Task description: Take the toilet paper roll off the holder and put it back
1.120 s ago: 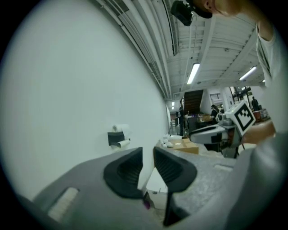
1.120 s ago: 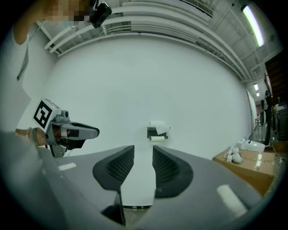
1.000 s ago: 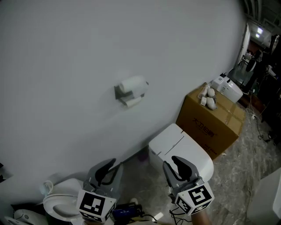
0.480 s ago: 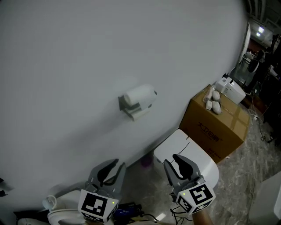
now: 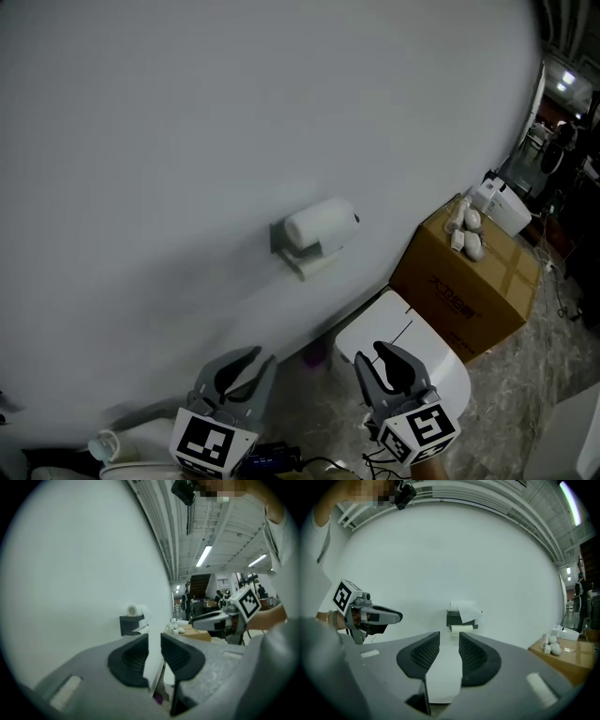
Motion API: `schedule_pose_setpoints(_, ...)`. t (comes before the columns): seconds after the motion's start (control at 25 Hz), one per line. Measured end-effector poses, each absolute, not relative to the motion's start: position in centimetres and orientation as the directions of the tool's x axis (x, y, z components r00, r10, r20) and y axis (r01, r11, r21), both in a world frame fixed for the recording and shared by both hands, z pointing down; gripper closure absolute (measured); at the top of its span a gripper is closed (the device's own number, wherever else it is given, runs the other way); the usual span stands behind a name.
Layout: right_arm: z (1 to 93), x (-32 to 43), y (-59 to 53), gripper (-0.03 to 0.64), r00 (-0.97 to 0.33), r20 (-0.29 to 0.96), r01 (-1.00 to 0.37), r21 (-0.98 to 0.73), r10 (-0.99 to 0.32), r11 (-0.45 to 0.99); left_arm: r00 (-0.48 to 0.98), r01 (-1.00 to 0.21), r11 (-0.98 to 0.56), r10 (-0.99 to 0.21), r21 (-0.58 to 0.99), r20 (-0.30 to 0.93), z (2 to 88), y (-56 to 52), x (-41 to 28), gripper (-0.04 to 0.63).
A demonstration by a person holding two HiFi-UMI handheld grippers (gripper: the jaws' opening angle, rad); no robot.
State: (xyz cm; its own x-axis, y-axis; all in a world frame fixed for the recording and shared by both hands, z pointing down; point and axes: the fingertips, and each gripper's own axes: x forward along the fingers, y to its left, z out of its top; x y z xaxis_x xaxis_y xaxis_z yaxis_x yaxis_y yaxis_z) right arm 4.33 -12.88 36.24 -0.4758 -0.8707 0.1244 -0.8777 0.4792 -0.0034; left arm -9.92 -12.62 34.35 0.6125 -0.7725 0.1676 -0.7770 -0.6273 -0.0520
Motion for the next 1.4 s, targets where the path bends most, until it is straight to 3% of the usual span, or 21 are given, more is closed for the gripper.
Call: schedule_pose_setpoints(1.4,35.2,6.1,-19.3,0.502,-0.536,0.108,-0.841,0.015,-0.837,0.54,0.593,-0.791,-0.599,-0.801,-0.123,0.087,30.5,-23.4,-7.0,0.448)
